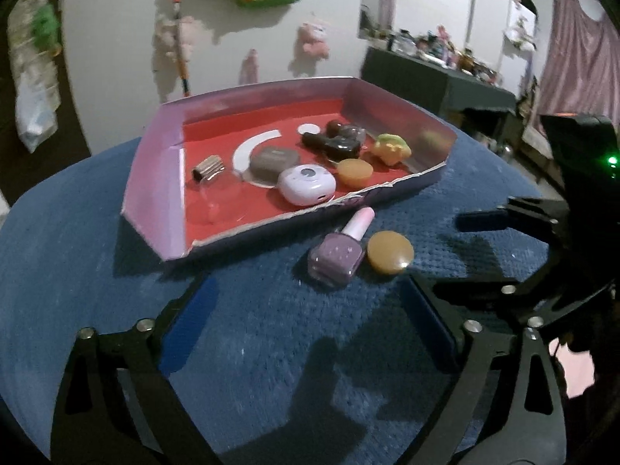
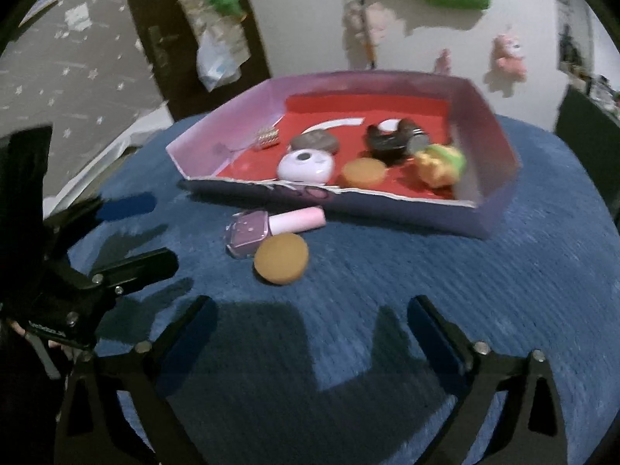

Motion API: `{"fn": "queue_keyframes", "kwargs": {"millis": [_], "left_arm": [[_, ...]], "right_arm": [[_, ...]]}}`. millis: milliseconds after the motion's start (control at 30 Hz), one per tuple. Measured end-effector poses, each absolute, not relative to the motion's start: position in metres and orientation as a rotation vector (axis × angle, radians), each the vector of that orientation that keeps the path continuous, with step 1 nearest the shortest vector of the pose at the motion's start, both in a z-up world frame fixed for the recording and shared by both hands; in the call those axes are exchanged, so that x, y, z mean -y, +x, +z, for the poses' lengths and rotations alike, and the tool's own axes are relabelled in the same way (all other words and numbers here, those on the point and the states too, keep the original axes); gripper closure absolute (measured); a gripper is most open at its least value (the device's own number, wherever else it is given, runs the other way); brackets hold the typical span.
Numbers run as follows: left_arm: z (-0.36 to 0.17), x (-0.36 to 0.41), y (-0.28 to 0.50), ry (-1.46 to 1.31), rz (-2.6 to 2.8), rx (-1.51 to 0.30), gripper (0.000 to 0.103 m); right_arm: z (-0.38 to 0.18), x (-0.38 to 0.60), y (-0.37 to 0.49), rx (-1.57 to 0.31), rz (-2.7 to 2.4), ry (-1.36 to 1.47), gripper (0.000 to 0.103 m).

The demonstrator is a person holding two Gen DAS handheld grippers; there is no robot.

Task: Organize rigid objects
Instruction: 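Move the right tool to the tan sponge while the left tool approaches the lilac nail polish, then grasp the tan sponge with the right tool while the left tool grasps the lilac nail polish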

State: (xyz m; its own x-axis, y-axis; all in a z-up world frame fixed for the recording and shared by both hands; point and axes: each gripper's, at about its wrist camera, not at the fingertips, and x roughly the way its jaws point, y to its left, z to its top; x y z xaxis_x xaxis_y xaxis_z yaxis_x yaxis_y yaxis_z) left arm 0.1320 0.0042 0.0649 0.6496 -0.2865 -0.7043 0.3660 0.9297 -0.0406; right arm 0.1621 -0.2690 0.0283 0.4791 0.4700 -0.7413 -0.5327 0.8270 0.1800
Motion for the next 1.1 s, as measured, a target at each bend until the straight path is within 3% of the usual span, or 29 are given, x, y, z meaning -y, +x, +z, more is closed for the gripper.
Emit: {"fn": "queue_keyframes", "kwargs": {"millis": [267, 433, 567, 733, 1100], "left_arm": [[0.056, 0.006, 0.163, 0.179, -0.456, -0.853, 0.029], [0.050, 0.011, 0.174, 0.206, -0.503, -0.886, 0.029], [0.046, 0.017, 0.178, 0.233, -0.533, -0.905, 0.036], [0.043, 0.020, 0.180, 0.245, -0.544, -0.917, 0.039], [0.038, 0.023, 0.184, 0.272, -0.545, -0.942, 0.040]], "right_arm": [[0.021, 0.247, 0.184, -0.930, 0.681, -0.201, 0.021], [0.016, 0.236, 0.188, -0.933, 0.714, -0.276, 0.027], [0.016, 0.232, 0.190, -0.921, 0.740, -0.315, 0.032], [0.016, 0.230, 0.191, -0.898, 0.763, -0.334, 0.043], [0.015, 0.227, 0.190, -0.869, 0.763, -0.363, 0.051]]}}
